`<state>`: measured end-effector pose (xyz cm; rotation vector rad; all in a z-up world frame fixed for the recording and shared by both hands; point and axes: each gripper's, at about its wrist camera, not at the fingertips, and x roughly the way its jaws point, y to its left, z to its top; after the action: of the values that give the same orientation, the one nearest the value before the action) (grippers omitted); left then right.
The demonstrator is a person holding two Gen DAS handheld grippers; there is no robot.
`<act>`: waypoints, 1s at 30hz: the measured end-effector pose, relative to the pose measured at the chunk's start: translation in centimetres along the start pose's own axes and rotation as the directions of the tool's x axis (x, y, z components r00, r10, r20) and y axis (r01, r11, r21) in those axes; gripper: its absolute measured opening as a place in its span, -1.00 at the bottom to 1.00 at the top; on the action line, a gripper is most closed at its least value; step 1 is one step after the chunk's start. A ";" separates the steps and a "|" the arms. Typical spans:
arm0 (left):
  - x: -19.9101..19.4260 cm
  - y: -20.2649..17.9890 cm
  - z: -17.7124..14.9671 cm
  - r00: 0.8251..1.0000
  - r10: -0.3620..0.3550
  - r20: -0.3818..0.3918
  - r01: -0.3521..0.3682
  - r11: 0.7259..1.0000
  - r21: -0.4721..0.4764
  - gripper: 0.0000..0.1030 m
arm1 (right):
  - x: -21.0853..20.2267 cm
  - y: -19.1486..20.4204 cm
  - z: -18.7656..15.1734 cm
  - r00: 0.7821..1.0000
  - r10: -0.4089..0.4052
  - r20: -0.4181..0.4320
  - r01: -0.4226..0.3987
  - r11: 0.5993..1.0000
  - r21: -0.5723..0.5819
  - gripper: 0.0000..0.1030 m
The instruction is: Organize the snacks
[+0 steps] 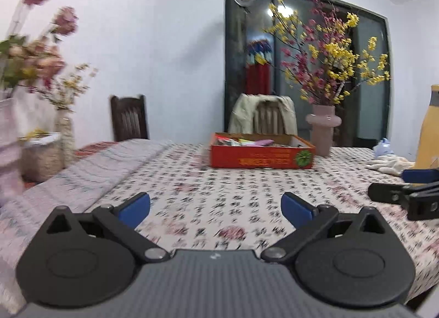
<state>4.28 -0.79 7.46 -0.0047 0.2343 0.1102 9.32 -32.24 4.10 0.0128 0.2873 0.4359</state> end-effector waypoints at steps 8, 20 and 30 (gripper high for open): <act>-2.1 -1.4 -4.7 0.998 -0.033 -0.047 0.035 0.999 0.037 1.00 | -5.4 3.7 -6.3 0.994 -0.103 0.044 0.103 0.995 -0.012 1.00; -2.0 -1.5 -5.8 0.998 -0.033 -0.061 0.035 0.999 0.038 1.00 | -6.2 3.4 -8.6 0.992 -0.122 0.024 0.122 0.992 0.014 1.00; -2.2 -1.5 -5.9 0.998 -0.031 -0.049 0.033 0.999 0.034 1.00 | -6.0 3.7 -8.3 0.993 -0.112 0.021 0.112 0.994 0.003 1.00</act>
<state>0.99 -2.59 2.25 0.0235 0.2841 0.0744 0.32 -31.83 -1.98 0.0032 0.2658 0.3236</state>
